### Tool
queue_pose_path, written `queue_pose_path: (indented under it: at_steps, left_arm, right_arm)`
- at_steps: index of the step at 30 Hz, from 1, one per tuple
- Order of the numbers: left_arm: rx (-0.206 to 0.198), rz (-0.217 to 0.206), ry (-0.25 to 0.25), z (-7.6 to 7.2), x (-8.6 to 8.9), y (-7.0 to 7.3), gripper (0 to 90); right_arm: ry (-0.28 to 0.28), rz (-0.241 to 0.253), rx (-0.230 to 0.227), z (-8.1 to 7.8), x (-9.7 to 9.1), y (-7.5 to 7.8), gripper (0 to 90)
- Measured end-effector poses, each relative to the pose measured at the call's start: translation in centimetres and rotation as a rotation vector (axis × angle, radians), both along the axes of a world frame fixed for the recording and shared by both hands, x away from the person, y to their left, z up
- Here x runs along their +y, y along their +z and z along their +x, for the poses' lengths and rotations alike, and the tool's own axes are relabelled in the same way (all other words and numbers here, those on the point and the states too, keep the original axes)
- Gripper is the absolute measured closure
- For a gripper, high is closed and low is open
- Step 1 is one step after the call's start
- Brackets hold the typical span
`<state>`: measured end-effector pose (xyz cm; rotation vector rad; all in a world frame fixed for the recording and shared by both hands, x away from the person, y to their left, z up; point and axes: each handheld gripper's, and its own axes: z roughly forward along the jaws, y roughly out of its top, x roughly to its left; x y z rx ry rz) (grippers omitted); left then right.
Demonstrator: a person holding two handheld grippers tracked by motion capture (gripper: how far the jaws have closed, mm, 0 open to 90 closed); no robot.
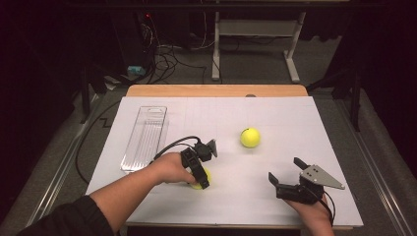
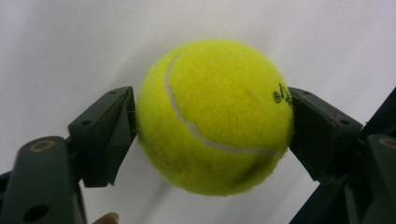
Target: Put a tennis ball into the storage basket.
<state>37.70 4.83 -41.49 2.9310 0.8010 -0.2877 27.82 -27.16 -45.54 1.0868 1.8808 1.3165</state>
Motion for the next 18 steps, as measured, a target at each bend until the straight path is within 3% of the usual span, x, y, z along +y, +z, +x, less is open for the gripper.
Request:
queue_pose_path:
  at_steps: [18]
  left_arm:
    - [-0.018,0.000,-0.006,-0.24,-0.15,0.56,26.4]
  right_arm:
    - [-0.003,-0.002,0.002,0.00,0.06,-0.04,0.1]
